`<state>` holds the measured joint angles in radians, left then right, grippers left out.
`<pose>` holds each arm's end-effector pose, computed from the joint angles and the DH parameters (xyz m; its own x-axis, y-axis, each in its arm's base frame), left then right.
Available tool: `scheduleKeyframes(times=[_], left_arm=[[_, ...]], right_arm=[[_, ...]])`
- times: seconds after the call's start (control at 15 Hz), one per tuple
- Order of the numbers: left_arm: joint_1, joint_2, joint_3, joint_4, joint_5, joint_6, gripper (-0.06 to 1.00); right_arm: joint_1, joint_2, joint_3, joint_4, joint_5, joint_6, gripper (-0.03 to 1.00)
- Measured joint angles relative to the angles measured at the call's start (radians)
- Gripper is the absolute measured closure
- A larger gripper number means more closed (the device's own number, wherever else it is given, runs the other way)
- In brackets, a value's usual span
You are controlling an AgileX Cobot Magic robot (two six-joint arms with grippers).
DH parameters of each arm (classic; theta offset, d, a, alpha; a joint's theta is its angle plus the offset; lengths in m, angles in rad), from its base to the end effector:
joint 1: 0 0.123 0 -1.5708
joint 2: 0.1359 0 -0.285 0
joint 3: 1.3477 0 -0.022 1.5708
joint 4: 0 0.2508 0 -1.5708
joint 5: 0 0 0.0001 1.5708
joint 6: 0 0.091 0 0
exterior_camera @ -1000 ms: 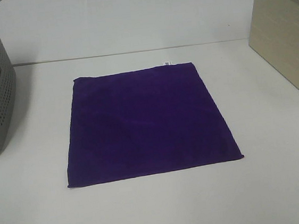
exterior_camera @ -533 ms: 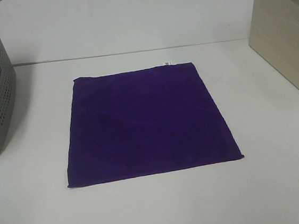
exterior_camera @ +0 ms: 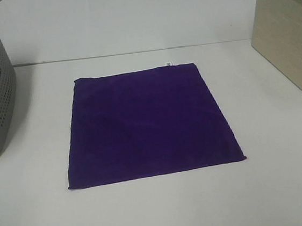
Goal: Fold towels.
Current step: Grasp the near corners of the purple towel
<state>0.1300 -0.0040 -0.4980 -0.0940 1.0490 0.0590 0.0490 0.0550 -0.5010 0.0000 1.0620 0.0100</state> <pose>-0.0039 -0.0080 0.2780 -0.4390 -0.0453 -0.8974 -0.0515 0.9984 -0.0252 0.0035 0.0002 0.2775 -0.5044 -0.0147 -0.8634 -0.0439 0.9990 0.0086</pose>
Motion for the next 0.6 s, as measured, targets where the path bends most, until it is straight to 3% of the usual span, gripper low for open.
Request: scheduleKeyframes(times=[0.6], left_arm=[[0.0, 0.0, 0.0, 0.0, 0.0, 0.0, -0.05]], right_arm=[[0.0, 0.0, 0.0, 0.0, 0.0, 0.0, 0.01]])
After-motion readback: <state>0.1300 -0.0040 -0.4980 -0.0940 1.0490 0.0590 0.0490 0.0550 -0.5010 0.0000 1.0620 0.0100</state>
